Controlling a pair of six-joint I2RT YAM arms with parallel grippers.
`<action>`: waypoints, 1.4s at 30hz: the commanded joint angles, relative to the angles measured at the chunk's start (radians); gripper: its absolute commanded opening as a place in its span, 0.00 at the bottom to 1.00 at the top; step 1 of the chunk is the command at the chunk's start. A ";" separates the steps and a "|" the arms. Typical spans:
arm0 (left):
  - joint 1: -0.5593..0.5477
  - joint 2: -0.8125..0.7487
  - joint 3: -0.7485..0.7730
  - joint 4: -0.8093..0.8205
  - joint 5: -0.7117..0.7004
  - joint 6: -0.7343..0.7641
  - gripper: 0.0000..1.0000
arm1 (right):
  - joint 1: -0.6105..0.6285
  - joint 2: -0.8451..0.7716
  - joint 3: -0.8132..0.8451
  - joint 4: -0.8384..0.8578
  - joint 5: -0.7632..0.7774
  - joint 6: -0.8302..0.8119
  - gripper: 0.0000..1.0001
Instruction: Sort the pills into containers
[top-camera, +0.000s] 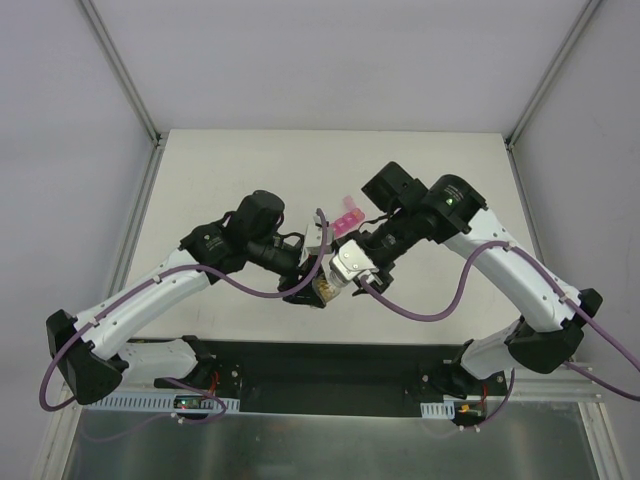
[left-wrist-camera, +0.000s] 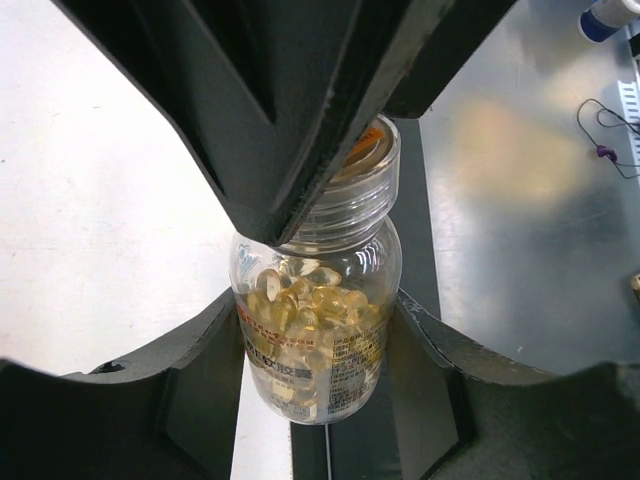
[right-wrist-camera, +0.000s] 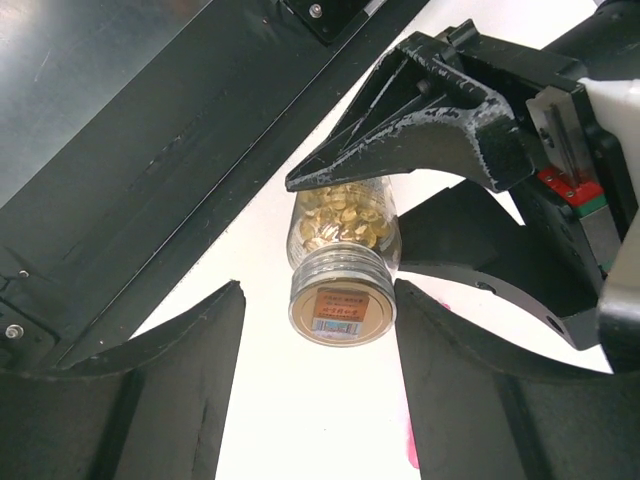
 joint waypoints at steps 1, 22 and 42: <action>-0.011 -0.013 -0.012 0.101 -0.061 0.003 0.12 | 0.010 -0.017 0.025 -0.159 -0.022 0.064 0.65; -0.011 -0.006 -0.026 0.152 -0.061 -0.004 0.12 | -0.019 -0.017 0.026 -0.043 -0.021 0.156 0.74; -0.032 -0.002 -0.039 0.217 -0.022 -0.047 0.12 | -0.057 -0.017 -0.040 0.106 -0.034 0.214 0.75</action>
